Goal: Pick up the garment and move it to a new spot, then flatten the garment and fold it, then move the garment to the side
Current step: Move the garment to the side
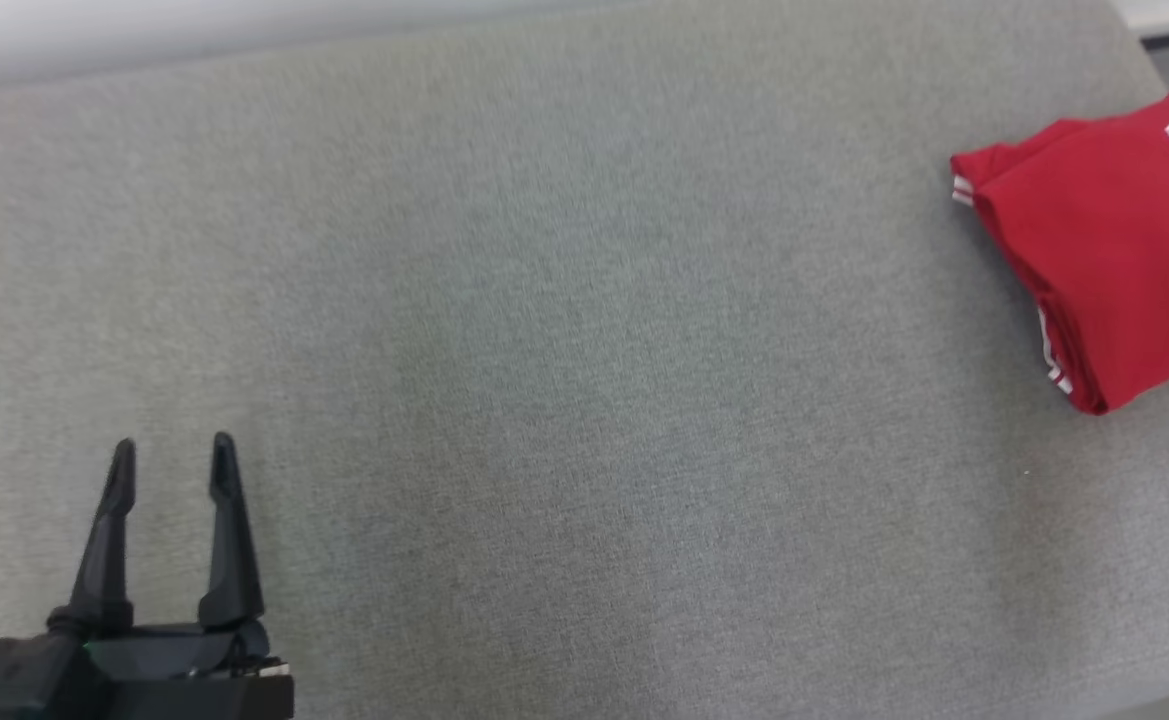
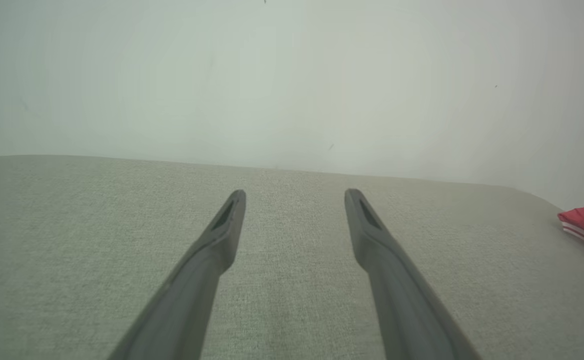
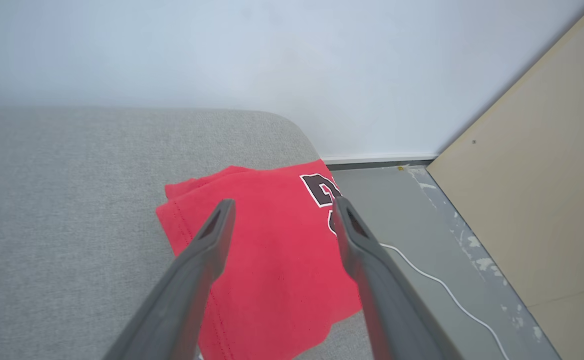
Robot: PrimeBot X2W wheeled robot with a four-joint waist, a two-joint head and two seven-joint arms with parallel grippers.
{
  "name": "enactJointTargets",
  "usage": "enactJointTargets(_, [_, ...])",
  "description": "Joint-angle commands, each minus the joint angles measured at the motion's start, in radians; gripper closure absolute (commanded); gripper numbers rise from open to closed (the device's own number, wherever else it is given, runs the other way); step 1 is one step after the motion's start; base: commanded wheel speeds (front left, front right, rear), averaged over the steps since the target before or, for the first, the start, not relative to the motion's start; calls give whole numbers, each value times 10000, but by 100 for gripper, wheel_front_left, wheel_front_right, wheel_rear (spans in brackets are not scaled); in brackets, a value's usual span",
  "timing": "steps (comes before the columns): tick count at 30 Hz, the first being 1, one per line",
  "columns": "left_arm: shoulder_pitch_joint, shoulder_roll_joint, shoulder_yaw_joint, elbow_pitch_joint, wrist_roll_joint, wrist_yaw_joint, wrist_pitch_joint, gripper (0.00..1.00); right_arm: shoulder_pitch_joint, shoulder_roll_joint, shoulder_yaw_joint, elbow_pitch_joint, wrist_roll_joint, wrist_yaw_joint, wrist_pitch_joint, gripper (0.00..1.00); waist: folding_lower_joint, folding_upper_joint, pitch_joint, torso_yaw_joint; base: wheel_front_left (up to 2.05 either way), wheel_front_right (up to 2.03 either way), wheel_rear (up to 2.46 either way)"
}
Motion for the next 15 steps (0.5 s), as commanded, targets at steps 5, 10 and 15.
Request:
enactJointTargets(5, [433, -138, 446, 270, -130, 22, -26, 0, 1055, 517, 580, -443, 1044, -29, -1955, 0, 0, 0, -1120, 299, 0, 0, 0])
enactJointTargets(10, [736, -207, 798, 654, -182, 61, -26, 0, 2175, 837, 1351, -548, 1627, -29, -3906, 0, 0, 0, -1903, 539, 0, 0, 0])
enactJointTargets(15, [1070, -231, 958, 1098, -250, 151, -24, 0, 3261, 1148, 2066, -479, 1803, -29, -5257, 0, 0, 0, -2579, 813, 0, 0, 0])
